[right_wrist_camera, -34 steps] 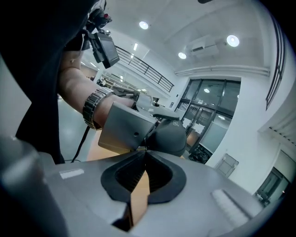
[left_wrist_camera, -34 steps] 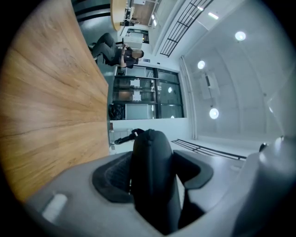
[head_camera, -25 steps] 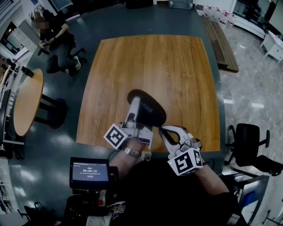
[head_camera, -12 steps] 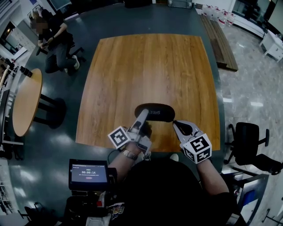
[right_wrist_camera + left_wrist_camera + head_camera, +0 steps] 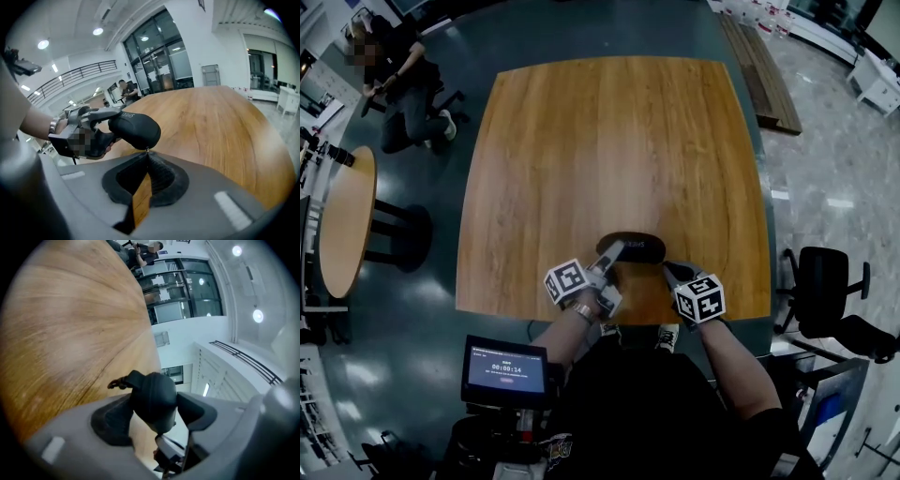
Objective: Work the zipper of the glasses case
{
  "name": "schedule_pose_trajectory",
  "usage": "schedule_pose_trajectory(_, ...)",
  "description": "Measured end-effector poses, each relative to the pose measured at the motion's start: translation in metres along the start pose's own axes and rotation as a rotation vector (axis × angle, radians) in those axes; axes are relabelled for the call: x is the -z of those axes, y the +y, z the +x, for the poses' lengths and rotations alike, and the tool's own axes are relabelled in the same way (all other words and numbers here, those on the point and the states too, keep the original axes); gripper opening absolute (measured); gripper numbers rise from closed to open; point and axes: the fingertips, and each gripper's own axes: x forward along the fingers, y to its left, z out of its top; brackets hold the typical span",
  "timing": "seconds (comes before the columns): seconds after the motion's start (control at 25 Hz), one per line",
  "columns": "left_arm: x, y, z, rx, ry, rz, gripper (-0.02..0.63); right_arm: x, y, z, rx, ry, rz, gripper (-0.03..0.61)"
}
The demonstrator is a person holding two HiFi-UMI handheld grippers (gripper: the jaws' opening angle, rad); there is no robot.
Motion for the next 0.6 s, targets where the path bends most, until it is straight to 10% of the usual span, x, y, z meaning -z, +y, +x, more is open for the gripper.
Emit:
schedule_pose_trajectory(0.4, -0.017, 0.030, -0.004, -0.021, 0.018, -0.111, 0.221, -0.002, -0.038, 0.021, 0.045, -0.030, 0.182, 0.005)
schedule_pose_trajectory(0.6, -0.020, 0.020, -0.019, -0.037, 0.068, 0.050, 0.000, 0.000, -0.039, 0.029, 0.050, -0.020, 0.167, 0.005)
